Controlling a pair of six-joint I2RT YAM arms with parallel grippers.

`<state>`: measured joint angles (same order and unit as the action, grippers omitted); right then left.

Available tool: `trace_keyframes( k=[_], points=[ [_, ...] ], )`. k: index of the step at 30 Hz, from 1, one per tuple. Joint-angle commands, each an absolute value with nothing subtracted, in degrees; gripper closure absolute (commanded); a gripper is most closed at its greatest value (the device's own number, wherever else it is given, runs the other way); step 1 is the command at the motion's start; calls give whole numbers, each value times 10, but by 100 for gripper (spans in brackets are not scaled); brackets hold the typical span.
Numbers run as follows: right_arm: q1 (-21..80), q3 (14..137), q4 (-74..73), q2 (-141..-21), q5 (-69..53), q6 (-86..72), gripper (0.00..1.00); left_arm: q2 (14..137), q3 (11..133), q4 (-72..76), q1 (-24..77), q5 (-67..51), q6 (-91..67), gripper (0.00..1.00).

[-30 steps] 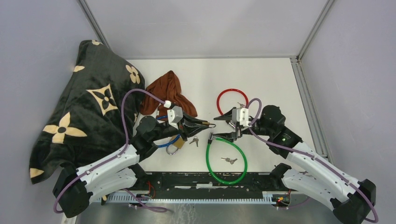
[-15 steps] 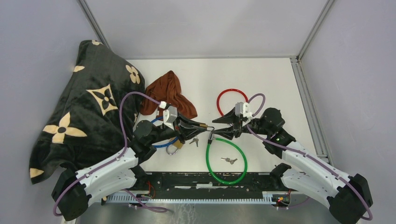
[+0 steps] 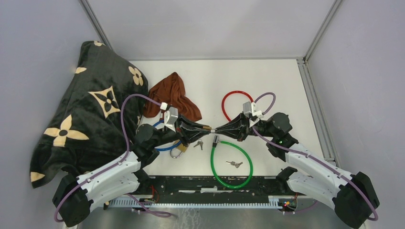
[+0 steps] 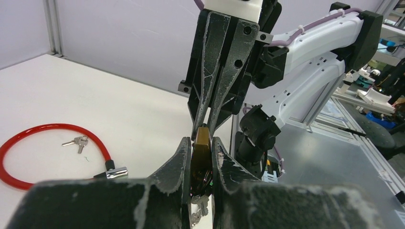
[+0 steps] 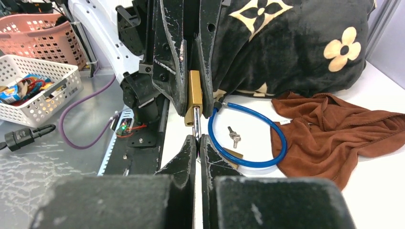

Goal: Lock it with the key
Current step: Lock the lock.

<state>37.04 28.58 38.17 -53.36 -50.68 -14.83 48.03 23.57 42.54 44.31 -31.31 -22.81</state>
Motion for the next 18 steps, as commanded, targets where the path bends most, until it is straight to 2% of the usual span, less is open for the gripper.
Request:
trace_keyframes(
  k=[1,8,18],
  points=[
    [375,283,473,-539,-521,-198,100,489,236,481,441,-288,-272,98],
    [388,282,555,-549,-545,-253,100,511,235,490,441,-259,-307,98],
    [419,303,574,-561,-529,-261,100,536,236,490,443,-230,-341,98]
  ],
)
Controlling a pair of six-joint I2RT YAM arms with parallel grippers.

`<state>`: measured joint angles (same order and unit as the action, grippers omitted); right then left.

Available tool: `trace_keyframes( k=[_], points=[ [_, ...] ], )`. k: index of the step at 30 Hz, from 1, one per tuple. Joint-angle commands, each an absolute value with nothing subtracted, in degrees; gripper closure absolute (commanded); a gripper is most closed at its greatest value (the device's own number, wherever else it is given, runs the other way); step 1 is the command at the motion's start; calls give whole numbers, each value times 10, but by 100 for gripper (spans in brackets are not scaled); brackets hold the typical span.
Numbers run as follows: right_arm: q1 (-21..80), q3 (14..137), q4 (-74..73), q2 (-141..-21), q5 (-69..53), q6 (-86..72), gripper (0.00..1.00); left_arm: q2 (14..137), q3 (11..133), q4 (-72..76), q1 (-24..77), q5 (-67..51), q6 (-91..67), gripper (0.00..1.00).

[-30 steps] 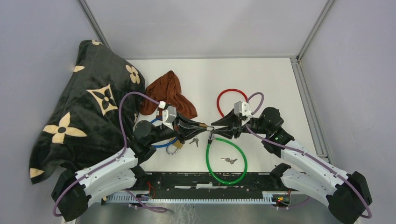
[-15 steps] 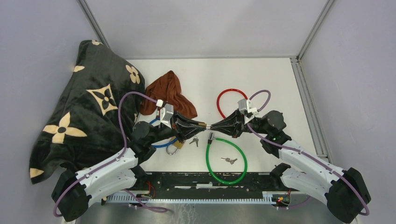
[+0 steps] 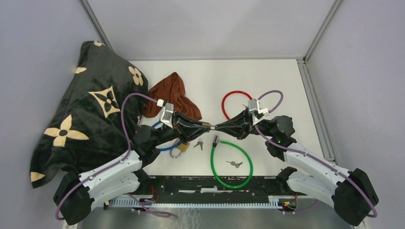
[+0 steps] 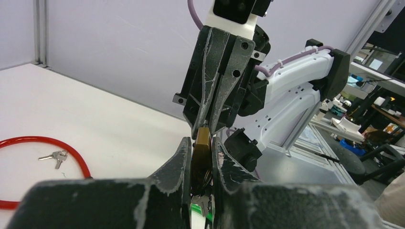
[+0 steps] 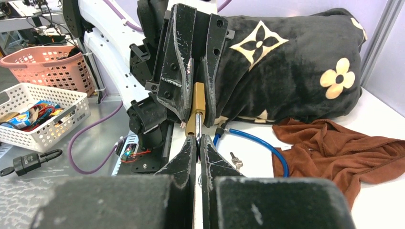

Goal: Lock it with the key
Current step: Lock the lock.

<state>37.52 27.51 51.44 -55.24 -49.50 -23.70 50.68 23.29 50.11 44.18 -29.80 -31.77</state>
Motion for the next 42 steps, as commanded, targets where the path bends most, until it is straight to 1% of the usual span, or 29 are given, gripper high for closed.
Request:
trace_keyframes(
  k=[1,4,7,10,17,24,28,29,30,31,32,34,36,42],
  points=[
    [422,305,571,-564,-530,-261,100,538,236,490,443,-221,-344,98],
    [424,306,564,-561,-535,-262,100,538,234,491,442,-195,-338,98],
    [424,313,515,-550,-550,-242,100,530,229,501,438,-173,-313,98],
    [425,326,445,-540,-564,-204,100,525,222,541,433,-199,-271,98],
    [446,355,457,-555,-599,-221,100,538,222,578,435,-252,-262,98],
    [476,356,443,-564,-556,-194,100,554,231,599,447,-273,-270,98],
    [484,366,456,-585,-581,-203,100,566,236,617,468,-277,-274,98],
    [484,375,421,-582,-587,-187,100,567,239,619,468,-281,-265,98],
    [484,388,356,-571,-583,-136,100,564,241,618,468,-284,-251,98],
    [484,413,237,-557,-558,-65,100,558,243,612,467,-285,-228,98],
    [484,431,147,-541,-521,13,100,551,245,605,465,-293,-201,98],
    [483,444,48,-514,-466,78,100,535,243,602,459,-329,-145,98],
    [483,448,21,-497,-462,96,100,527,245,600,458,-355,-122,98],
    [483,462,-34,-489,-468,120,100,535,263,592,454,-383,-125,98]
  ],
)
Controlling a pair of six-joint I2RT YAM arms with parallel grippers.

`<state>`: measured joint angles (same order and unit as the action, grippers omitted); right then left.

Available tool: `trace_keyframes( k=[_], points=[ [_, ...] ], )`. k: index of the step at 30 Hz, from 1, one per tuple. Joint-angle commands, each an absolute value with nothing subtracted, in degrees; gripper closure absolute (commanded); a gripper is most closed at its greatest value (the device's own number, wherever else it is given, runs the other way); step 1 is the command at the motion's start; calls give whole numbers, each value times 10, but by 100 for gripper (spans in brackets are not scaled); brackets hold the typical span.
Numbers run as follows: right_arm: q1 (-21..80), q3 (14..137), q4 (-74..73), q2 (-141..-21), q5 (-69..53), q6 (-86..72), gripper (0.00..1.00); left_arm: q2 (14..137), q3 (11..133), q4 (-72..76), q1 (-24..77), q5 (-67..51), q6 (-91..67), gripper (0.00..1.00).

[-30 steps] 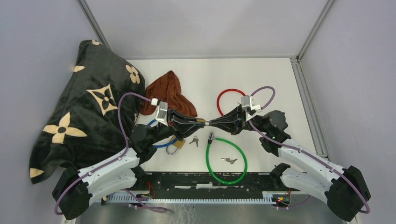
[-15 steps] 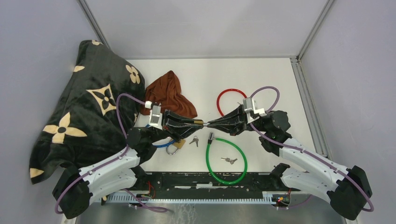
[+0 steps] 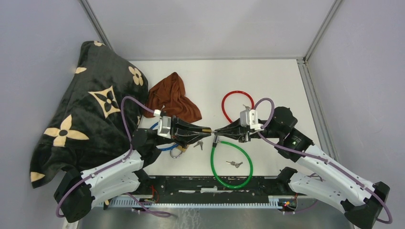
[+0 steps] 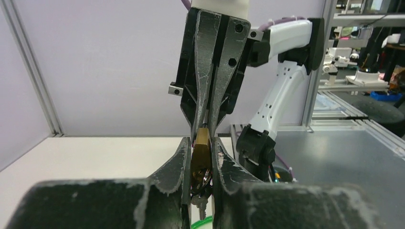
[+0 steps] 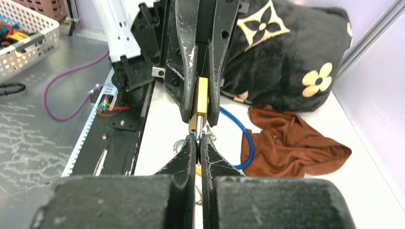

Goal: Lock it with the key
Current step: Lock the lock.

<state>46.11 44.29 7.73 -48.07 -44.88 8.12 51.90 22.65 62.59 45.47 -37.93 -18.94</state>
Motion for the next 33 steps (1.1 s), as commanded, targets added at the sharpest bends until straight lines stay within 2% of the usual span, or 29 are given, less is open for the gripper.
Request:
trace_keyframes(
  k=[1,11,15,16,19,25,29,33],
  points=[
    [483,465,-45,-485,-461,127,100,535,264,590,453,-385,-126,98],
    [479,448,-10,-459,-488,97,100,533,271,602,450,-432,-125,98],
    [474,447,-52,-441,-334,104,100,522,280,595,444,-435,-125,98],
    [473,441,-44,-434,-319,106,97,520,282,594,443,-429,-131,98],
    [473,402,56,-401,-345,79,80,521,281,595,441,-413,-175,98],
    [472,384,98,-401,-380,59,66,522,278,603,442,-402,-207,98],
    [473,371,125,-401,-389,41,66,521,277,607,442,-405,-212,98],
    [472,364,137,-407,-388,28,79,519,276,609,442,-399,-211,98]
  ],
)
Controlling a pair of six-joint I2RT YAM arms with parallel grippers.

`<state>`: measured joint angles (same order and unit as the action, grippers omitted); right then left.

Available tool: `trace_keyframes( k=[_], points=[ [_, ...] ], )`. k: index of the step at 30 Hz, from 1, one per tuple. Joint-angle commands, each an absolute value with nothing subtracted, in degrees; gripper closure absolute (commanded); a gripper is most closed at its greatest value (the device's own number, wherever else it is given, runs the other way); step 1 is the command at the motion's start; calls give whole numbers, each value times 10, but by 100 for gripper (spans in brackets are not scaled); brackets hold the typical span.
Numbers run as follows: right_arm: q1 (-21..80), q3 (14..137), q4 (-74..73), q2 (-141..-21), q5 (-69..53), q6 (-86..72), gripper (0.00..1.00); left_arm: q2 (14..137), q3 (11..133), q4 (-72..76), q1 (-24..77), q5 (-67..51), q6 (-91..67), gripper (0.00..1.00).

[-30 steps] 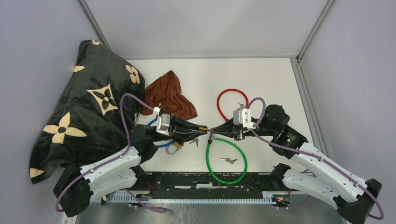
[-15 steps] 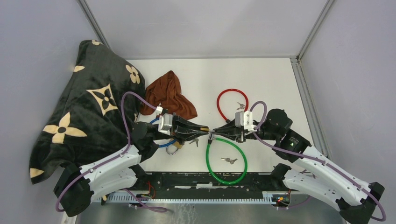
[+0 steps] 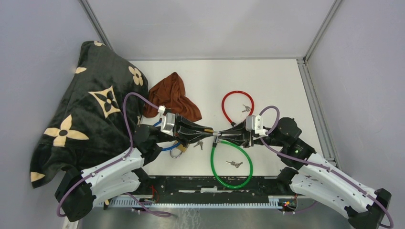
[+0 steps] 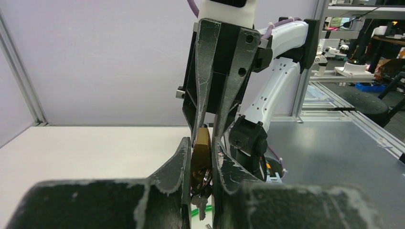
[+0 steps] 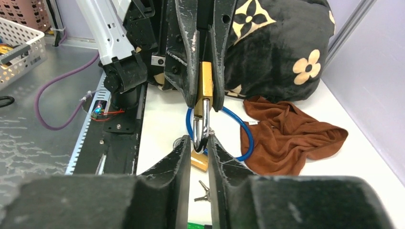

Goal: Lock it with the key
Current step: Lock the lock.

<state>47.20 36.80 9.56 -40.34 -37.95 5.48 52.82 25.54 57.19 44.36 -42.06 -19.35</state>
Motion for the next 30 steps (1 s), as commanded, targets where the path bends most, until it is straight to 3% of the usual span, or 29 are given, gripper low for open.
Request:
trace_keyframes(
  k=[1,3,8,14,30],
  points=[
    [472,365,134,-411,-388,28,84,520,276,611,442,-398,-211,98],
    [473,364,138,-420,-400,24,92,520,275,615,442,-397,-211,98],
    [473,365,165,-428,-421,9,100,524,270,626,443,-400,-212,98],
    [473,373,182,-457,-493,1,100,532,269,625,444,-374,-214,98],
    [473,390,121,-445,-537,20,100,540,265,598,442,-360,-131,98]
  ],
)
